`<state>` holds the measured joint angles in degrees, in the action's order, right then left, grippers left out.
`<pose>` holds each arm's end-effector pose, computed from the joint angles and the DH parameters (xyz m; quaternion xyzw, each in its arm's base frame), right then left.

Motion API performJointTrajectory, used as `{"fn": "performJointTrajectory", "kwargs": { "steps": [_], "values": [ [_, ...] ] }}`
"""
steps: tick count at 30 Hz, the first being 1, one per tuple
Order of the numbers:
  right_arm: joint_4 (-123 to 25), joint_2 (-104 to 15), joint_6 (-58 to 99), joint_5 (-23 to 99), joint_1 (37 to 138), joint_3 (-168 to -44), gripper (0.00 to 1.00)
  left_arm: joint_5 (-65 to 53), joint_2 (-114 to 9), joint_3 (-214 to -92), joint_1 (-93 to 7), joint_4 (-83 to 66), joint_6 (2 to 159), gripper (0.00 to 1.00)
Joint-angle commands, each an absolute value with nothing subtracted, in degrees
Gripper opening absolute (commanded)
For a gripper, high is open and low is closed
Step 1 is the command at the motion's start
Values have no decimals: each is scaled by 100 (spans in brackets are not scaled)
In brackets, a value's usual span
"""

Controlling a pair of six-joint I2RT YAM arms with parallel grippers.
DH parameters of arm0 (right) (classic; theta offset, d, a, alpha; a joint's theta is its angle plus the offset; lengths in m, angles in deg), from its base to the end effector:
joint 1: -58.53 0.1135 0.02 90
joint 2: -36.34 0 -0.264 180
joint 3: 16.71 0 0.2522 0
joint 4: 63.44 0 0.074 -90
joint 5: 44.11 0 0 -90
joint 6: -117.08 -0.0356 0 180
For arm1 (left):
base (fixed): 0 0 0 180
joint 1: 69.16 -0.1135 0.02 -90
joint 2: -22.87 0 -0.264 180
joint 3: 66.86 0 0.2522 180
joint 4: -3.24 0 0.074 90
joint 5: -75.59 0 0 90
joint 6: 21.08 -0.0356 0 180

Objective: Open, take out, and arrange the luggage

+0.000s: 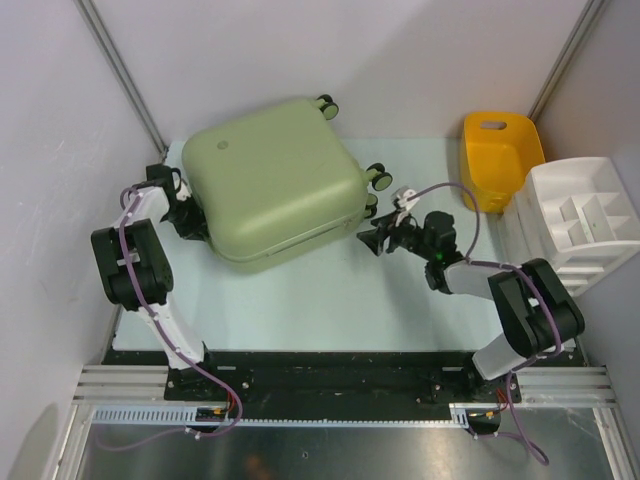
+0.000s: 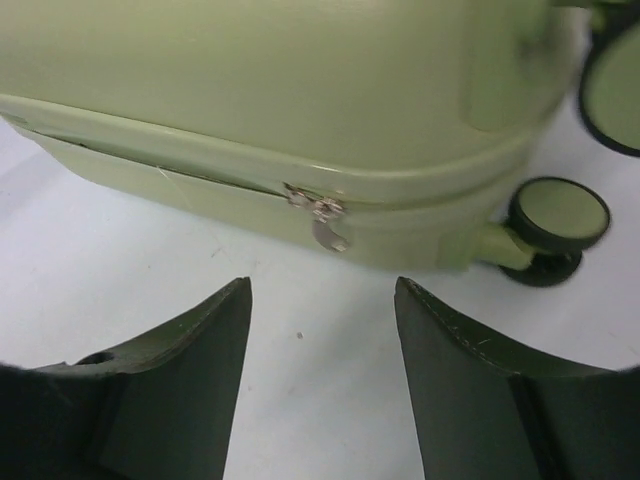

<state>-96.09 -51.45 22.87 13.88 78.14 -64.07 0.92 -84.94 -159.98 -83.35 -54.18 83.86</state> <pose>0.2810 0.1201 0.1996 -0.2767 0.6934 0.3337 0.5755 0.3688 0.0835 0.1978 -0.2261 0.9528 -0.1328 0.1532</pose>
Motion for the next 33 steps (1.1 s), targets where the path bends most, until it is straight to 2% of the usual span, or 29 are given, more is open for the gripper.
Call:
{"fn": "performJointTrajectory", "kwargs": {
  "steps": [1,9,15,18,21,24,25,26,33],
  "values": [
    [-10610,-5585,2881,2381,8487,-6562,64,782,-8524,-16017,-8041,-4787,8114,0],
    [-10654,-6183,3279,3769,9122,-6966,63,966,-8269,-15902,-8050,-4787,8307,0],
    [-10584,-6526,3375,4439,9271,-7353,52,1072,-8173,-15832,-8050,-4787,8395,0],
    [-10584,-6667,3428,4554,9307,-7494,46,1099,-8181,-15841,-8050,-4787,8404,0],
    [-10619,-6632,3463,4563,9298,-7503,32,1125,-8190,-15858,-8067,-4770,8395,0],
    [-10566,-6553,3490,4519,9210,-7494,17,1107,-8243,-15911,-8128,-4770,8343,0],
    [-10540,-6492,3499,4493,9114,-7494,6,1090,-8286,-15946,-8137,-4770,8334,0],
    [-10523,-6457,3551,4414,9061,-7503,0,1072,-8304,-15955,-8172,-4778,8325,0],
    [-10329,-6315,3771,3439,8270,-7494,0,985,-8445,-16157,-8243,-4770,8272,0]
  ]
}}
